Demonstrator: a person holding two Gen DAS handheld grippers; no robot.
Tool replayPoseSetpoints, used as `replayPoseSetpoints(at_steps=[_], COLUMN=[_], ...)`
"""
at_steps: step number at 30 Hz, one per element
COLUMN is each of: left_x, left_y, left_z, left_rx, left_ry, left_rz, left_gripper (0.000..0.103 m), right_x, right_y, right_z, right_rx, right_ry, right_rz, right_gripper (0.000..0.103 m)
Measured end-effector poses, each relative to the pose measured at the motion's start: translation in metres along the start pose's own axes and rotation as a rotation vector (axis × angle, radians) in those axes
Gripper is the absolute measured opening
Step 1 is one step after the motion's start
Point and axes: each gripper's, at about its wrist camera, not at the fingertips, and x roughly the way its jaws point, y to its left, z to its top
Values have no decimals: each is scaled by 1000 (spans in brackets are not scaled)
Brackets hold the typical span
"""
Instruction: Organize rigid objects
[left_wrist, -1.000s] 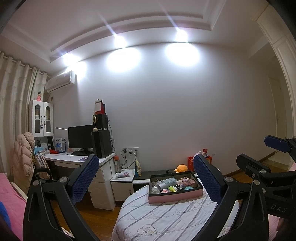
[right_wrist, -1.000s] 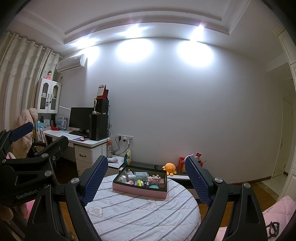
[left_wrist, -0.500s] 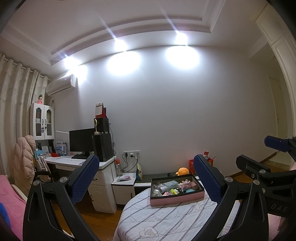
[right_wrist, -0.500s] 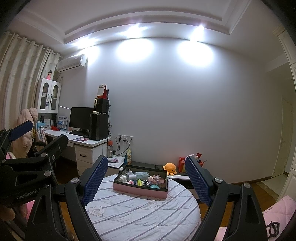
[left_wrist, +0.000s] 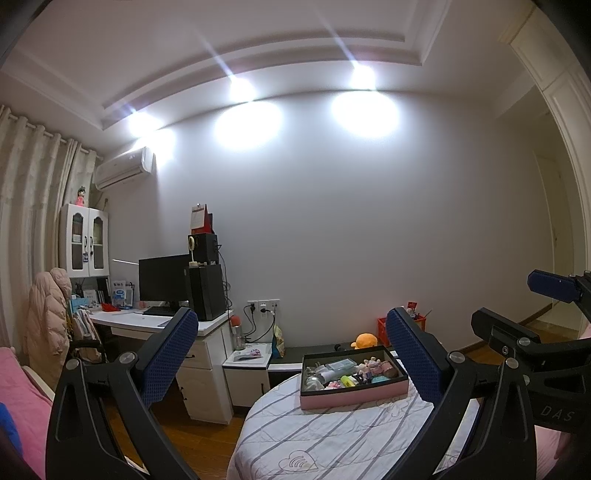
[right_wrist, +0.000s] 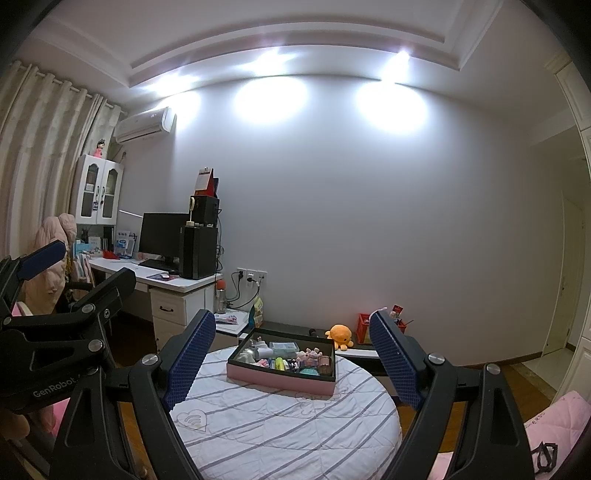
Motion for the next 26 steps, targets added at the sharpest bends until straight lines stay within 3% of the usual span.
replayPoseSetpoints(at_steps=[26], left_x=[1], left_y=[1], left_z=[0], left_rx=[0], left_ry=[1], left_rz=[0], left_gripper=[103], right_x=[-2], right_y=[-2], right_z=[-2], right_rx=[-4], right_ry=[2], right_rz=[0], right_gripper=[87])
